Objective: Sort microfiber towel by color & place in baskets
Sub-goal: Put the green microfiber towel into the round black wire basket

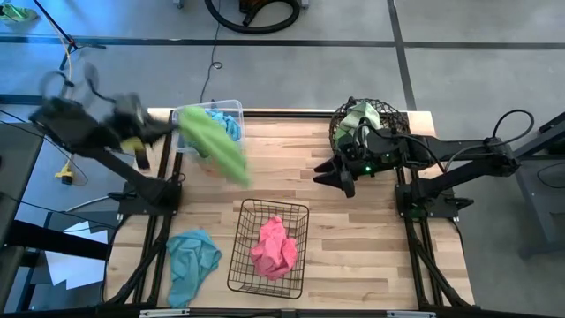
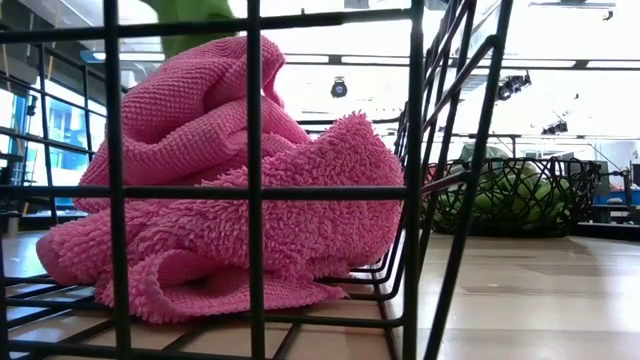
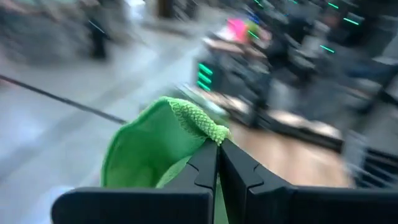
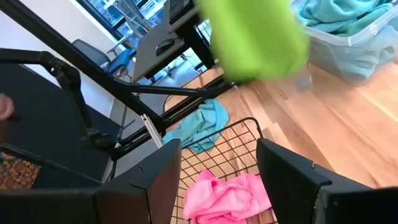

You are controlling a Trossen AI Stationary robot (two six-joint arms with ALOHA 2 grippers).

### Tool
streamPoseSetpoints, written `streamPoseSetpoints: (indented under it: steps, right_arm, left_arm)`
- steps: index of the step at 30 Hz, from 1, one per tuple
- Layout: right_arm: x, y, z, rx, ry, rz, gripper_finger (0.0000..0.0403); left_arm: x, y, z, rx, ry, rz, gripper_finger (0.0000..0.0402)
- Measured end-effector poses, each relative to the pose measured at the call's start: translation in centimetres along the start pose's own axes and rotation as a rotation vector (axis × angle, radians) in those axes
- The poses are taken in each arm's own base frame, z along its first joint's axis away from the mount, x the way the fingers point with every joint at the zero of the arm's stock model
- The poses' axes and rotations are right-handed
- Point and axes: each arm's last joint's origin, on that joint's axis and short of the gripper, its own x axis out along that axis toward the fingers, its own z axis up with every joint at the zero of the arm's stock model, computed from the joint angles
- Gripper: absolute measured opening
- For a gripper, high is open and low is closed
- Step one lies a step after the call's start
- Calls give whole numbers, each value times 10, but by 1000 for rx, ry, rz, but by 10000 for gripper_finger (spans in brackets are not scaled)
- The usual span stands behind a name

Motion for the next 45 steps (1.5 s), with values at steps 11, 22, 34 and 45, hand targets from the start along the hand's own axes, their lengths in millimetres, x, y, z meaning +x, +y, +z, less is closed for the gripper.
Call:
streamPoseSetpoints:
  steps: [11, 22, 34, 45]
  right_arm:
    - [0, -1, 1, -3, -25, -29, 204]
    - [0, 0, 2, -26, -44, -27, 204]
    - [-7, 22, 30, -256, -349, 177, 204]
    - [-8, 19, 33, -566, -437, -4, 204]
  left_arm:
    - [-44, 42, 42, 66, -198, 290, 0]
    - [24, -23, 54, 247, -108, 169, 0]
    - [126, -58, 77, 253, -205, 107, 0]
    - [209, -59, 76, 134, -235, 22, 0]
